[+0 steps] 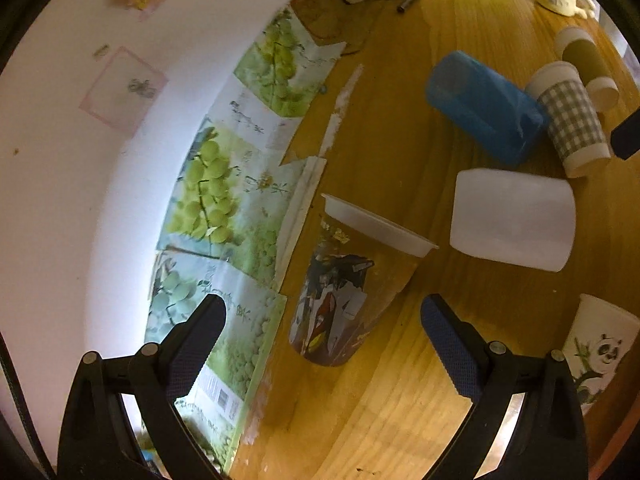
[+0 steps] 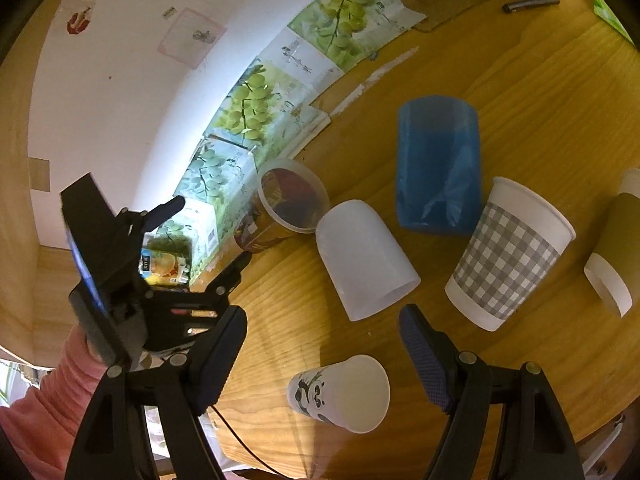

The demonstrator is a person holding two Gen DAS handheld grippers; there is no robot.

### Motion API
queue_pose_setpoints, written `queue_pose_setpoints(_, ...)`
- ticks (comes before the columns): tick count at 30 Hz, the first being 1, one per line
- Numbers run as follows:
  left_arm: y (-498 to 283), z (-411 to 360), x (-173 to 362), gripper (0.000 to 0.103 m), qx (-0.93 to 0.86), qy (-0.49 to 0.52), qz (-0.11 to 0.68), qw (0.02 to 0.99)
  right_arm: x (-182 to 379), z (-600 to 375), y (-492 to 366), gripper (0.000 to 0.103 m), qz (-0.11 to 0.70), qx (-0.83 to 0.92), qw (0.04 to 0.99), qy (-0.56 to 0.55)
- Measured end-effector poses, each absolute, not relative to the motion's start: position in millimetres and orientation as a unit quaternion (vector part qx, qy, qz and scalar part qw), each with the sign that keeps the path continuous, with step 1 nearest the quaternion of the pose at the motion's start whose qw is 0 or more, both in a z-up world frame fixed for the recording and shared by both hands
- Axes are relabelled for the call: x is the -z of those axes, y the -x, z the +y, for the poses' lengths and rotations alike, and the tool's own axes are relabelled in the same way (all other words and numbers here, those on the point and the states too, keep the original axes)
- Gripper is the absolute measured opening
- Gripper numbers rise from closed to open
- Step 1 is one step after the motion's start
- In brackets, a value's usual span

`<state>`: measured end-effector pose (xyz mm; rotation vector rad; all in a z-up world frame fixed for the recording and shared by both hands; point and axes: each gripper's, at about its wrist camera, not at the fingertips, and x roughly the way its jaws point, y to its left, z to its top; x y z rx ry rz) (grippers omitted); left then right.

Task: Flip cup upright
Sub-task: 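Lower the left tool toward the clear plastic cup lying on its side, then close the left gripper around the body of the clear plastic cup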

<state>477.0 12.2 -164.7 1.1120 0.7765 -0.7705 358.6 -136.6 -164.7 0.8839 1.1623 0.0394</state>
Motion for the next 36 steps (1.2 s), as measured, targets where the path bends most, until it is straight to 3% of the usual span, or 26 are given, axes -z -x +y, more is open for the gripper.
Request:
queue_pose_setpoints(29, -503.2, -12.8, 218.9, 0.098, 0.418, -0.509, 0.357, 0.663, 181.9, -132.5, -363.1, 0.079, 0.556, -0.004, 0.728, -0.401)
queue_pose_setpoints(31, -505.6, -13.8, 220.4, 0.091, 0.425, -0.502, 0.366, 0.658, 181.8, -131.5, -362.5, 0.079, 0.555, -0.003, 0.729, -0.400)
queue_pose_setpoints(36, -507.7, -17.6, 224.6, 0.085, 0.437, -0.491, 0.391, 0.644, 182.0, -130.7, -360.2, 0.079, 0.557, -0.004, 0.728, -0.400)
